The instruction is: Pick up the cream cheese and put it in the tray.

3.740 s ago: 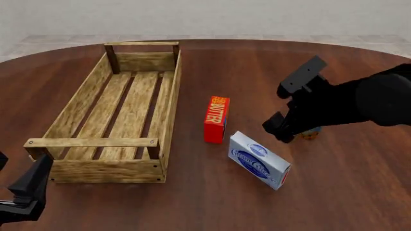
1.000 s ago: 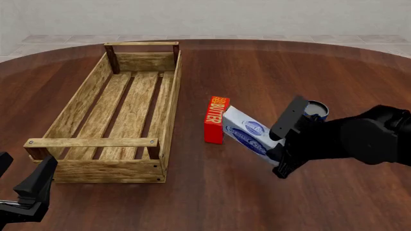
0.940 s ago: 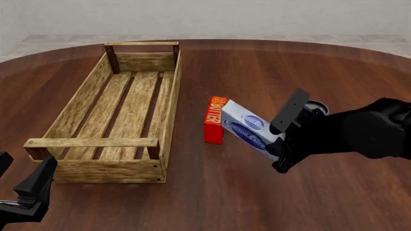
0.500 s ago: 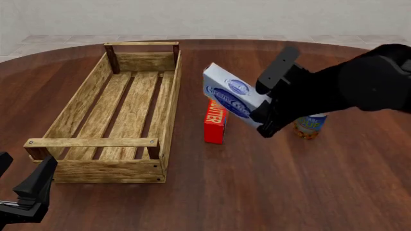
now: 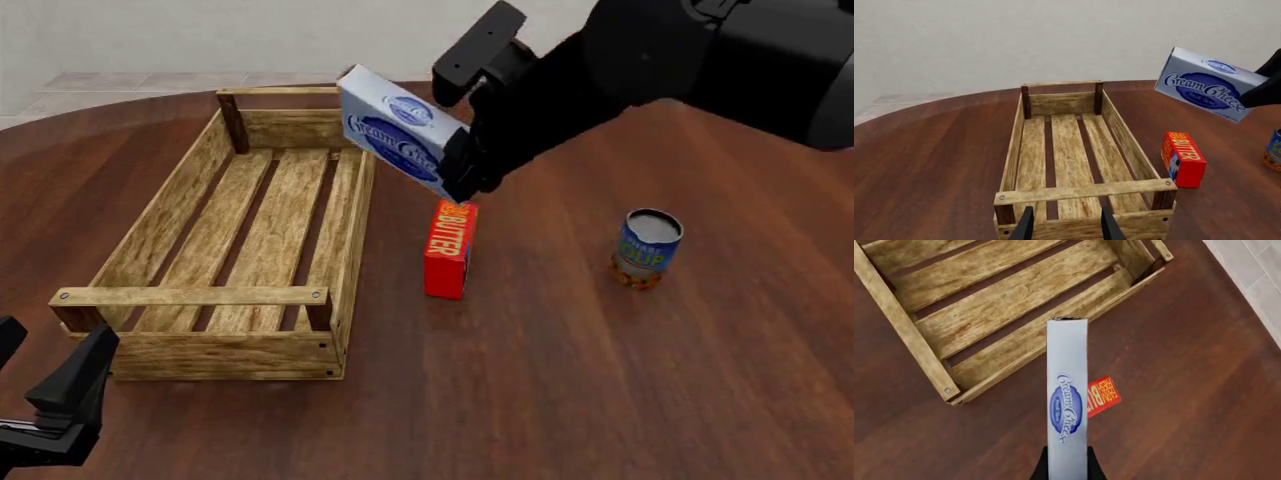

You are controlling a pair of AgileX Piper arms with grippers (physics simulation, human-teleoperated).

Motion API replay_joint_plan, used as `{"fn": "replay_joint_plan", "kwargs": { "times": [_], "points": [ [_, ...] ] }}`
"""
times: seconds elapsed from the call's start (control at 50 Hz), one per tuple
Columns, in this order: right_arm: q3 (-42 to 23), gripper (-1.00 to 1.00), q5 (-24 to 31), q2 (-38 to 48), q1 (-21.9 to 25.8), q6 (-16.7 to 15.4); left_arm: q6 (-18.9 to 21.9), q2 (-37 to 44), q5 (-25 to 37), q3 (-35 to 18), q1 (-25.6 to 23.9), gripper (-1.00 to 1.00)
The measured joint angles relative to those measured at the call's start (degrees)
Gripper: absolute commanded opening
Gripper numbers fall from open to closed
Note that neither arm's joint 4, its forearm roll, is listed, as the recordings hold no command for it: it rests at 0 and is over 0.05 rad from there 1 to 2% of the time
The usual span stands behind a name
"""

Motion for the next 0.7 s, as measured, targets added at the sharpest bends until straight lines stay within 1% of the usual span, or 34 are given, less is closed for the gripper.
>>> {"fn": "replay_joint_plan", "kwargs": {
  "times": [0.46,0.7],
  "points": [
    [-19.34,-1.0,5.48,14.36,4.43,1.85,-0.28,-0.21,0.33,-0.05,-0.43,1.0],
    [-26.11,-1.0,6.52,20.89,7.07,2.9,-0.56,-0.29,0.5,-0.11,-0.51,1.0]
  ]
}}
